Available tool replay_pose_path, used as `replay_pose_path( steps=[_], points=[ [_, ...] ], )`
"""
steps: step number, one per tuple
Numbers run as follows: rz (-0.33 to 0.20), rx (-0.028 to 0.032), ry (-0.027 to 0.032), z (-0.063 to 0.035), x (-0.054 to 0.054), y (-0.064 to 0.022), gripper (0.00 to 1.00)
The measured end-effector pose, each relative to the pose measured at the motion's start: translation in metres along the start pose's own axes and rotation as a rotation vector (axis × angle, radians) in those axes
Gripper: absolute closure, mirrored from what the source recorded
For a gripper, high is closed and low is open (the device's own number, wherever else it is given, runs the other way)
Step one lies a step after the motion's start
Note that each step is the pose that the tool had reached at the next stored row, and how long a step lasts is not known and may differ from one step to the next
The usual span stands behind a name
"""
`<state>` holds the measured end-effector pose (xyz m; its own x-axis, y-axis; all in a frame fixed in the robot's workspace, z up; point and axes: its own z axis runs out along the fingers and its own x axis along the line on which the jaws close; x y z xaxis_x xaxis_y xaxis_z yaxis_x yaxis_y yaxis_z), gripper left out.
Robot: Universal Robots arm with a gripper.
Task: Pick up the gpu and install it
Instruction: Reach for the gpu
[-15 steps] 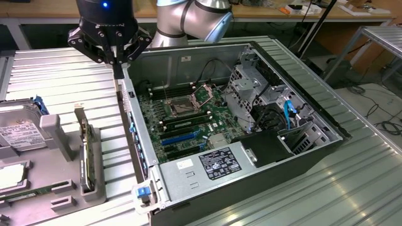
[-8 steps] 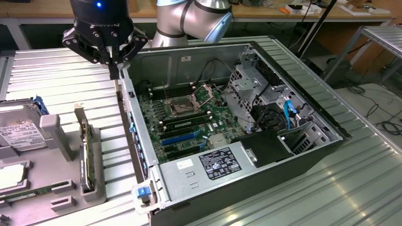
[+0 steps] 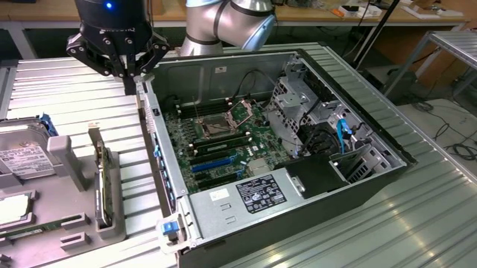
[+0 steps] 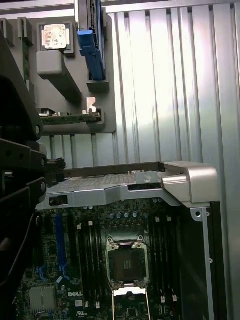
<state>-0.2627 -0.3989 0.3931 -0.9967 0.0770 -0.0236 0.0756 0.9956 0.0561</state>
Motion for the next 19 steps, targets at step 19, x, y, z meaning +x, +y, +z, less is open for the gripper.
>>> replay_pose_path(
  steps=[19],
  points=[
    [0.0,0.0,0.0,-0.0005,0.017,-0.0013,0.89]
  ],
)
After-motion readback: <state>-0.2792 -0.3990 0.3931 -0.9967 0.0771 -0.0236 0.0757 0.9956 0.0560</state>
